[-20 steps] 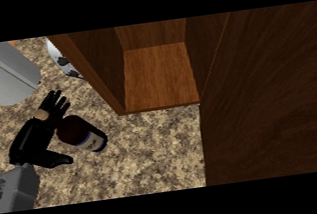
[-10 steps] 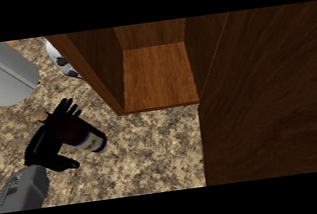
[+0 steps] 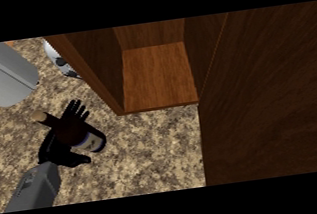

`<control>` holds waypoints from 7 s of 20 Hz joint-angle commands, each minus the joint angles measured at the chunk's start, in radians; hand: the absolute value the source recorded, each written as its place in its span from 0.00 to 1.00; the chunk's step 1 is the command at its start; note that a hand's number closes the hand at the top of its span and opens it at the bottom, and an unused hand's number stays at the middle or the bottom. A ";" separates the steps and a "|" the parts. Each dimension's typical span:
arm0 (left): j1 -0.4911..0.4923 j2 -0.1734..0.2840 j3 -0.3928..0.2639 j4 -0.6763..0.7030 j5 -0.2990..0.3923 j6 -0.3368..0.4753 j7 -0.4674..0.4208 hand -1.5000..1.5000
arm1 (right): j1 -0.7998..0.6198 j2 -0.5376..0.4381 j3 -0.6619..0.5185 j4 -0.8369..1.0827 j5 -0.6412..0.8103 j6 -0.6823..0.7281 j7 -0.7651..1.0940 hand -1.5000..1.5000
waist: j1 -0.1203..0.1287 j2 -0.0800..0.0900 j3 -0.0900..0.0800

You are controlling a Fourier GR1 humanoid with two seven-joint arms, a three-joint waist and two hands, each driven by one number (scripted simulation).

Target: Pick up the wine, place it into the cabinet and close the cabinet

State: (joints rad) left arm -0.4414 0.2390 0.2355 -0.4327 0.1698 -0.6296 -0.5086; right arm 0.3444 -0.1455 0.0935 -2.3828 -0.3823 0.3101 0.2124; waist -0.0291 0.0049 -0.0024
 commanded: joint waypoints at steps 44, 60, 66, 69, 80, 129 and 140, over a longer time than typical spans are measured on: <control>0.259 -0.238 -0.304 -0.692 -0.200 0.823 0.104 1.00 | 0.056 -0.077 -0.084 -0.152 -0.111 -0.028 0.086 0.00 | 0.020 -0.007 0.003; 0.049 -0.237 -0.545 -0.691 -0.257 1.102 0.393 1.00 | 0.098 -0.049 -0.074 -0.156 -0.083 -0.001 0.032 0.00 | 0.006 -0.007 0.002; -0.057 -0.237 -0.578 -0.638 -0.207 1.161 0.463 1.00 | 0.111 -0.030 -0.034 -0.102 -0.046 0.035 -0.028 0.00 | -0.002 -0.005 0.002; -0.176 -0.238 -0.595 -0.534 -0.152 1.236 0.489 1.00 | 0.077 -0.050 -0.059 -0.093 -0.059 0.016 0.009 0.00 | -0.012 0.000 0.001; -0.341 -0.239 -0.634 -0.151 -0.080 1.287 0.403 1.00 | 0.107 -0.058 -0.108 -0.112 -0.137 0.053 -0.014 0.00 | -0.023 0.005 0.001; -0.703 -0.239 -0.680 0.318 -0.042 1.486 0.426 1.00 | 0.076 -0.109 -0.104 -0.010 -0.190 0.159 -0.088 0.00 | -0.118 0.025 0.002; -0.712 -0.239 -0.757 0.387 -0.121 1.572 0.512 0.00 | 0.066 -0.098 -0.076 -0.006 -0.148 0.150 -0.090 0.00 | -0.111 0.032 0.001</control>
State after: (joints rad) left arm -1.1457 0.0003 -0.5008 -0.0754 0.0702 0.9347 -0.0217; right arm 0.3869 -0.2564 -0.0018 -2.3340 -0.5060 0.4708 0.1046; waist -0.1451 0.0359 -0.0009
